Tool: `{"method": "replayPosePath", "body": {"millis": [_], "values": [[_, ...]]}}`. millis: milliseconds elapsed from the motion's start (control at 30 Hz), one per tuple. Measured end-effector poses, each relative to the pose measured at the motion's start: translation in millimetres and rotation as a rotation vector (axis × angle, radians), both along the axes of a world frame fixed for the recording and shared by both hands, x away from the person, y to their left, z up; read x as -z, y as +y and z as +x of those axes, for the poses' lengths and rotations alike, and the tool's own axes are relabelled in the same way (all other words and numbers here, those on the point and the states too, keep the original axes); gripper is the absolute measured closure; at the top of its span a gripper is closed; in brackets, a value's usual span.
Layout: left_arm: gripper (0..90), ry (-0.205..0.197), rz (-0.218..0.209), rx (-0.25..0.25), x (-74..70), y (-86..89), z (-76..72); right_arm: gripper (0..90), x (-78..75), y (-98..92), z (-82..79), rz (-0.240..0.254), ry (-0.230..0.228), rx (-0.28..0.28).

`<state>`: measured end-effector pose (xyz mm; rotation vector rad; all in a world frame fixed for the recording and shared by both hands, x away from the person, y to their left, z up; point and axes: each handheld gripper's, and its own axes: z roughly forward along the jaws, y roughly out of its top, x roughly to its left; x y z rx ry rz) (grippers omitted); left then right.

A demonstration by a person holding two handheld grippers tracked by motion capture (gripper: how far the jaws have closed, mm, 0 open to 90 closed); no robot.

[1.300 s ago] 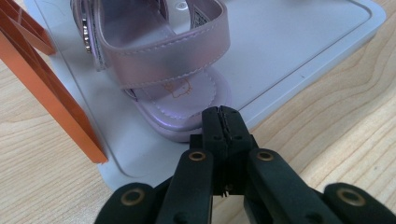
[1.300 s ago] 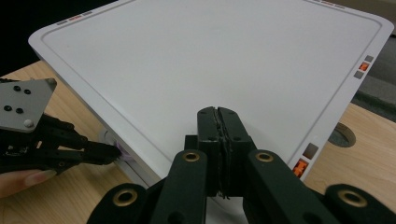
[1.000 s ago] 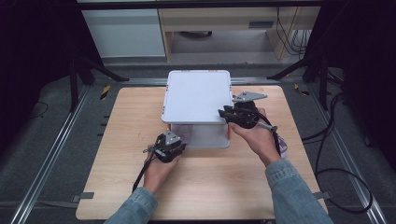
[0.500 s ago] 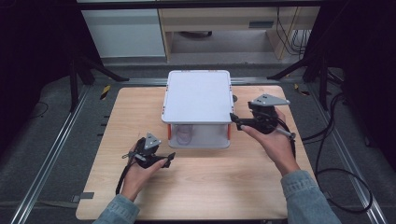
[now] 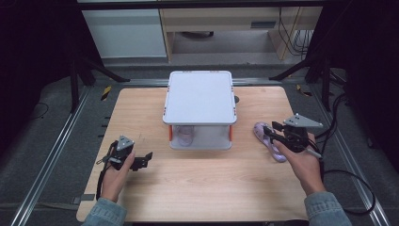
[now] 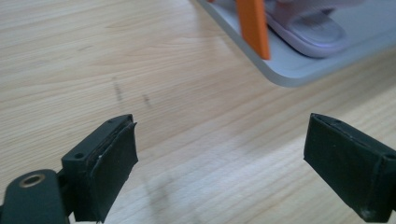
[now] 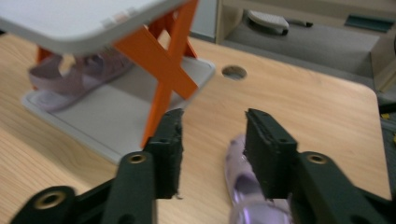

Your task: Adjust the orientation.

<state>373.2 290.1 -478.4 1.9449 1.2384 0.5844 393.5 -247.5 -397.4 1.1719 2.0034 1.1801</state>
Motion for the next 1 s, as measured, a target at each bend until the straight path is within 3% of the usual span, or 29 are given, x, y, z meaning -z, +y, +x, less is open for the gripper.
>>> {"method": "replayPosePath", "body": {"millis": [267,600,667,767,900,1000], "values": [[10.4,0.009,0.005,-0.018,1.1,7.9,1.6,73.3,37.1,-16.0,-1.4,-0.060,0.097,0.048],[10.4,0.020,0.009,-0.034,3.5,12.4,2.6,68.4,65.3,-13.1,7.0,-0.120,0.203,0.061],[10.4,0.024,0.008,-0.031,4.0,12.0,2.7,70.8,69.2,-12.6,11.0,-0.126,0.215,0.057],[10.4,0.024,0.008,-0.029,4.0,12.1,2.9,83.2,73.3,-11.9,14.7,-0.126,0.231,0.042],[10.4,0.027,0.008,-0.032,4.5,12.7,3.6,85.6,70.8,-13.5,11.6,-0.133,0.213,0.038],[10.5,0.025,0.006,-0.035,4.5,13.2,4.1,85.7,65.1,-12.2,1.8,-0.118,0.198,0.003]]}}
